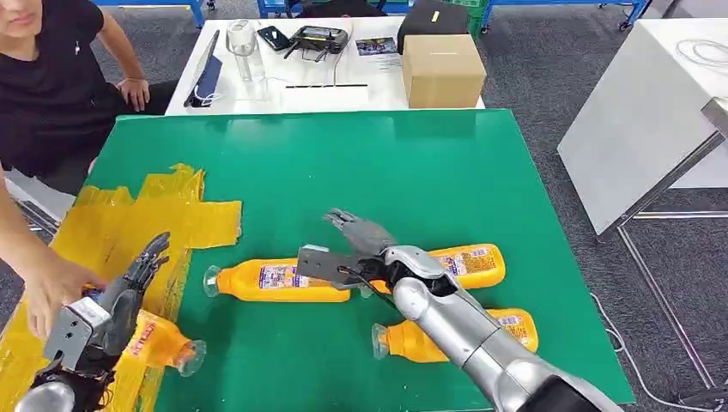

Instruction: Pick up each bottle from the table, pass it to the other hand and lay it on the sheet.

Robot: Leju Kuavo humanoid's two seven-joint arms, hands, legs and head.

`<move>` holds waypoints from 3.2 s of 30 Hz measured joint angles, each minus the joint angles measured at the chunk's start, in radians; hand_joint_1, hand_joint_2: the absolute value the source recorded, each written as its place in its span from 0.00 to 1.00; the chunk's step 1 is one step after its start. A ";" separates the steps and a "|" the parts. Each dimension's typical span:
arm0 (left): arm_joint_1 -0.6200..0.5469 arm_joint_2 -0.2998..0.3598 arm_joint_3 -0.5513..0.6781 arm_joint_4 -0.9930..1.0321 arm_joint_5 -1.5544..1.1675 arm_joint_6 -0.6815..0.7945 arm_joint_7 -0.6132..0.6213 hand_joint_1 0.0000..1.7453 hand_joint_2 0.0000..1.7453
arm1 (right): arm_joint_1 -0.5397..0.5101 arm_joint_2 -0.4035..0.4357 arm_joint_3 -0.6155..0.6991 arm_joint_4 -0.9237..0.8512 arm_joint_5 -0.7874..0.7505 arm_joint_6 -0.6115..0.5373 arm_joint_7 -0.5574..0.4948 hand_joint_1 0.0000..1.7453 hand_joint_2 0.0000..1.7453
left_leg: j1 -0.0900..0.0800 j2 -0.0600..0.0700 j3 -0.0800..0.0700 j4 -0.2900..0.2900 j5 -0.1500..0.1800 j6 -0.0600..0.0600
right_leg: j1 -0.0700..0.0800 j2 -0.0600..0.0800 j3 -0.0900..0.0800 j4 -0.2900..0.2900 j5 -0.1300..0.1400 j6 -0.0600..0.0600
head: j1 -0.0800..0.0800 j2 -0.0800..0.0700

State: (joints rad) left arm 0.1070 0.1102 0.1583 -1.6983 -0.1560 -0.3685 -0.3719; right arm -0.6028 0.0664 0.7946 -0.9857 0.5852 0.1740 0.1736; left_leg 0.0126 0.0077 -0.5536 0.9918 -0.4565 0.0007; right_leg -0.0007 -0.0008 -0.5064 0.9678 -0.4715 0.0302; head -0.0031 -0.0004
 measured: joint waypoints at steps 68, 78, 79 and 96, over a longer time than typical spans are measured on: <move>-0.103 -0.064 -0.092 0.064 0.076 0.014 0.040 0.00 0.00 | -0.023 0.205 0.078 0.439 0.220 -0.208 -0.015 1.00 1.00 | 0.000 0.001 0.012 0.000 0.000 0.000 | 0.000 0.001 0.011 0.000 0.000 0.000 | 0.001 0.000; -0.066 -0.169 0.035 -0.025 0.320 0.189 0.129 0.00 1.00 | 0.206 0.164 -0.229 -0.027 -0.130 -0.309 -0.185 1.00 1.00 | 0.000 -0.001 0.001 0.000 0.000 0.000 | 0.000 -0.001 0.001 0.000 0.000 0.000 | 0.000 0.000; -0.066 -0.172 0.040 -0.027 0.328 0.192 0.132 0.00 1.00 | 0.222 0.162 -0.244 -0.061 -0.143 -0.313 -0.195 1.00 1.00 | 0.000 -0.001 0.001 0.000 0.000 0.000 | 0.000 -0.001 0.001 0.000 0.000 0.000 | 0.000 0.000; 0.008 -0.180 -0.070 -0.041 0.692 0.024 0.364 0.00 1.00 | 0.301 0.133 -0.283 -0.254 -0.185 -0.309 -0.211 1.00 1.00 | 0.000 -0.001 -0.001 0.000 0.000 0.000 | 0.000 -0.001 -0.001 0.000 0.000 0.000 | 0.000 0.000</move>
State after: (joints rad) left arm 0.1155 -0.0698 0.0886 -1.7395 0.5363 -0.3448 -0.0084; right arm -0.3016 0.1995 0.5120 -1.2398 0.4002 -0.1350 -0.0378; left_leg 0.0123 0.0071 -0.5548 0.9920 -0.4565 0.0006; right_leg -0.0011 -0.0014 -0.5078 0.9678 -0.4715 0.0301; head -0.0031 -0.0004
